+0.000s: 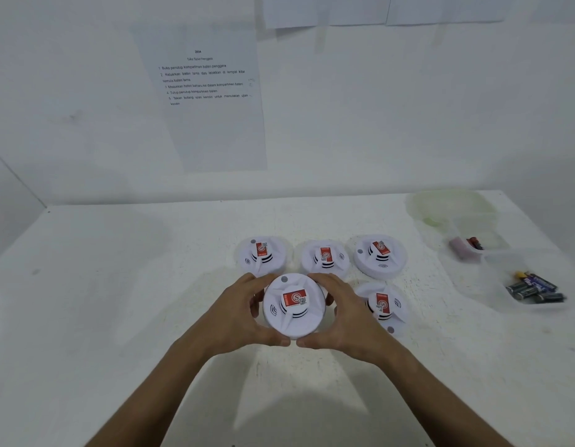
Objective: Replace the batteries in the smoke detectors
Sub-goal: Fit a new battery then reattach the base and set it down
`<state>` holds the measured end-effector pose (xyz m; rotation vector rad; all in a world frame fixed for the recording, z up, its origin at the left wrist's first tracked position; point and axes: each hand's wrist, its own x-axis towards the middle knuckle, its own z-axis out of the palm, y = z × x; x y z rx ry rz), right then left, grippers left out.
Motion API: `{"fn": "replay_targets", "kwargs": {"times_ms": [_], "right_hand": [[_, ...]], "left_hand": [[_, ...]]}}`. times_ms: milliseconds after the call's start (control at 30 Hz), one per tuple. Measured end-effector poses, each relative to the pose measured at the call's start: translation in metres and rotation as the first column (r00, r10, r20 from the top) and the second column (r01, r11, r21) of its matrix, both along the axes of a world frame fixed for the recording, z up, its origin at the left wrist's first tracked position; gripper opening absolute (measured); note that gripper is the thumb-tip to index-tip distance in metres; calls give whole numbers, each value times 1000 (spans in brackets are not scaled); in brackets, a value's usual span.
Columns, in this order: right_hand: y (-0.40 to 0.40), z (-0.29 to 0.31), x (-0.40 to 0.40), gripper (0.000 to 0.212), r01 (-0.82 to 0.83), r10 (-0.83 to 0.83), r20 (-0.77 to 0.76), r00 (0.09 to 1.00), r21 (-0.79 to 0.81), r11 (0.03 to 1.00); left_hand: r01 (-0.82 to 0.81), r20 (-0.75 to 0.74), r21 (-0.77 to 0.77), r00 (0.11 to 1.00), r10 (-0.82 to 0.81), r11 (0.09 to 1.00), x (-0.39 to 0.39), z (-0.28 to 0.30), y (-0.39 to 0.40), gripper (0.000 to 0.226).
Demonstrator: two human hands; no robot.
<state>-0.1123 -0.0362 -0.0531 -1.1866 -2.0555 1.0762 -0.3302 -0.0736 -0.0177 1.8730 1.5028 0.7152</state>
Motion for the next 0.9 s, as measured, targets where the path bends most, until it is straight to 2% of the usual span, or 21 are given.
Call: {"fn": "replay_targets", "kwargs": {"times_ms": [233, 500, 900], "right_hand": [[1, -9, -7, 88, 7, -7, 5, 1000, -26, 1000], [7, -22, -10, 91, -15, 18, 111, 994, -22, 1000], [8, -18, -12, 86, -7, 13, 153, 988, -35, 999]], "left_hand": [[-4, -11, -12, 1000, 3, 1000, -1, -17, 5, 84], [-16, -100, -97, 995, 7, 995, -3, -38, 13, 77], [-38, -154, -157, 988, 14, 987, -3, -40, 18, 72]]}}
